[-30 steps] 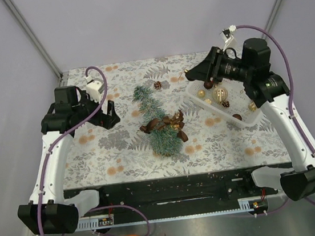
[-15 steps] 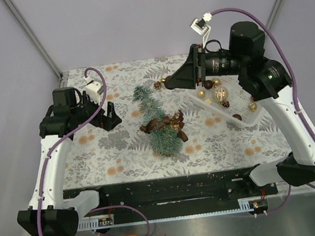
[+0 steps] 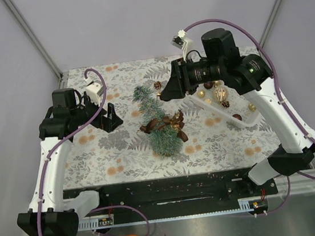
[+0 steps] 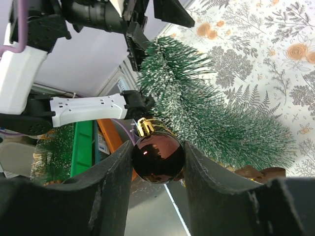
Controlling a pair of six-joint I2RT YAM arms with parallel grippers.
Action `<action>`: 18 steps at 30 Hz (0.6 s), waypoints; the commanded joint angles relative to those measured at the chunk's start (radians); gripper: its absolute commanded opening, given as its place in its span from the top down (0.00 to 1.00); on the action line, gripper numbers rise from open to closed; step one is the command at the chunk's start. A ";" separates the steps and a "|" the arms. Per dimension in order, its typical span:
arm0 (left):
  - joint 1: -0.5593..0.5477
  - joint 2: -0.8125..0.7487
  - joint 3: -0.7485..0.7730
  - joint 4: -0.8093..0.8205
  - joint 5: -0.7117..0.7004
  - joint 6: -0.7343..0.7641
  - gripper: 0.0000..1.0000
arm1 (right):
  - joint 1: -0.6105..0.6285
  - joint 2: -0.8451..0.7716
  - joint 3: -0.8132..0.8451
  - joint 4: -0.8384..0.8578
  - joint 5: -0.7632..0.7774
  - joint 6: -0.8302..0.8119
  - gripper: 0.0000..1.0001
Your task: Decorate the small christmas tree
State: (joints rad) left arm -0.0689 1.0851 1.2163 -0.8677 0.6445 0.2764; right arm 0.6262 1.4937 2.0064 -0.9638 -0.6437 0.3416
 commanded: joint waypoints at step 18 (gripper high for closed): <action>-0.020 0.010 0.066 0.088 0.067 -0.082 0.01 | 0.015 -0.095 -0.060 -0.081 0.072 -0.072 0.86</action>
State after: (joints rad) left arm -0.0792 1.0893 1.2407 -0.8471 0.6861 0.2264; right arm 0.6331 1.4788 1.9678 -1.0405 -0.5865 0.2871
